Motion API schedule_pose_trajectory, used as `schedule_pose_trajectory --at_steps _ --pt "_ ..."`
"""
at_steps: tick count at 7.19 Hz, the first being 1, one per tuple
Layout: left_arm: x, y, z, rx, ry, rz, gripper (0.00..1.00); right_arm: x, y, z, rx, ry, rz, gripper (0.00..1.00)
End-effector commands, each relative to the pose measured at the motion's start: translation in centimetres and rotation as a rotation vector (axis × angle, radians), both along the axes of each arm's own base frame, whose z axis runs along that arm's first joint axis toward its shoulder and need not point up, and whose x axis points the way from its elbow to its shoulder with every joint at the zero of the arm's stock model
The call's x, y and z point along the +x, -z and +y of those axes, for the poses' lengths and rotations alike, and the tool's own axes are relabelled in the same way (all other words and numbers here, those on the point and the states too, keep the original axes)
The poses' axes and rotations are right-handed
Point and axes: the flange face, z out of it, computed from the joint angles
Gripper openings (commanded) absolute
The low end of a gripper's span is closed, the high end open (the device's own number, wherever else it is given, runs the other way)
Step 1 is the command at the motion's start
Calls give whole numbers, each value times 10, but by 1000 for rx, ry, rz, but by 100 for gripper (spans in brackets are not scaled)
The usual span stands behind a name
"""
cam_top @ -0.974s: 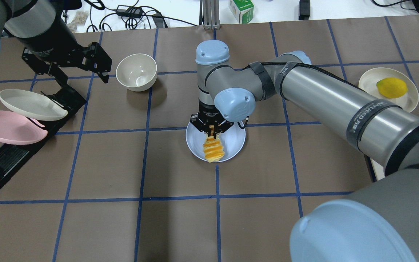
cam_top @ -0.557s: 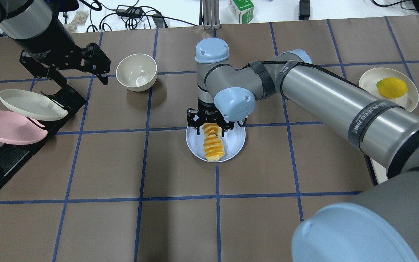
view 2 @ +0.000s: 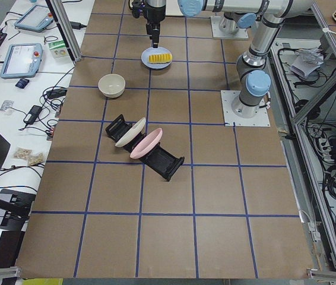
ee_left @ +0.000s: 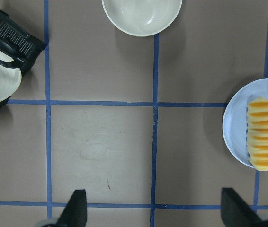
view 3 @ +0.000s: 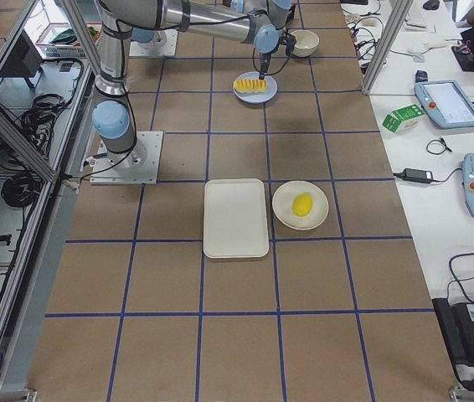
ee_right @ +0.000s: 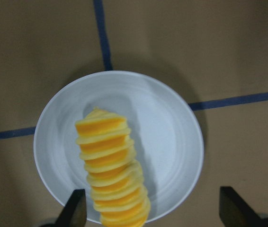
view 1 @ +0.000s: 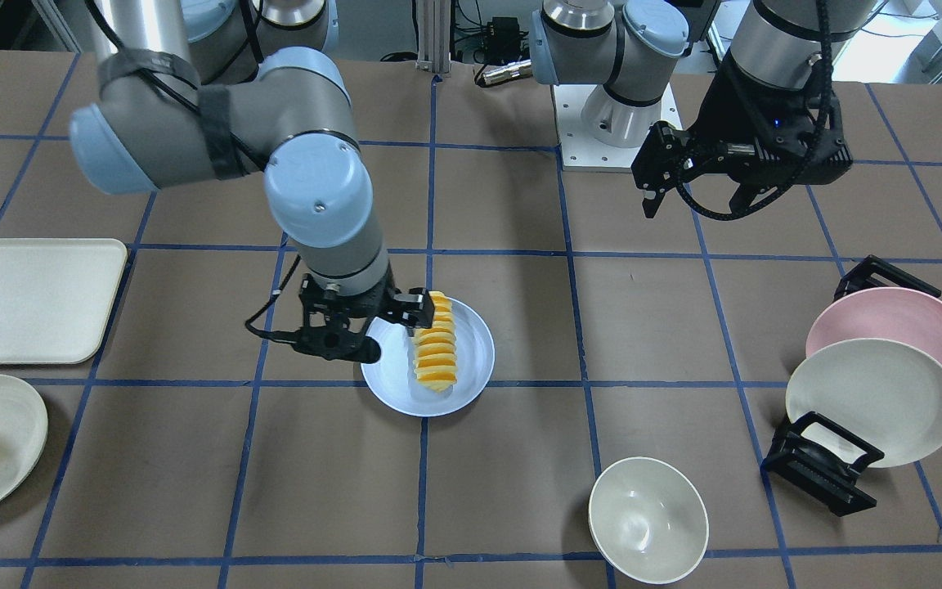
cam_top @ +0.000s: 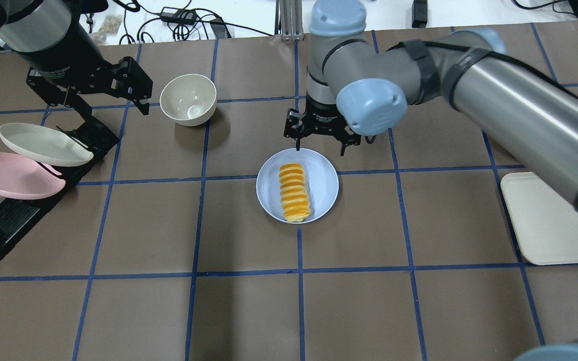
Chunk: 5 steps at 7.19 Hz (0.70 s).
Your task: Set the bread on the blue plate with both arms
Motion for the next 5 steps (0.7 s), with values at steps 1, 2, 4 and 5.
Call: schedule_pose_trajectory --at_steps 1,2,4,5 --pt "2 -4 1 -8 -2 -6 100 -112 -69 0 -33 -19 44 100" --pt "-1 -1 2 -2 2 -1 100 -139 -96 13 -70 11 95 100" --pt "-1 3 5 9 0 -4 100 -149 -136 52 -18 37 104 100" --pt "0 10 -1 23 1 -5 100 -145 -152 62 -52 31 87 100"
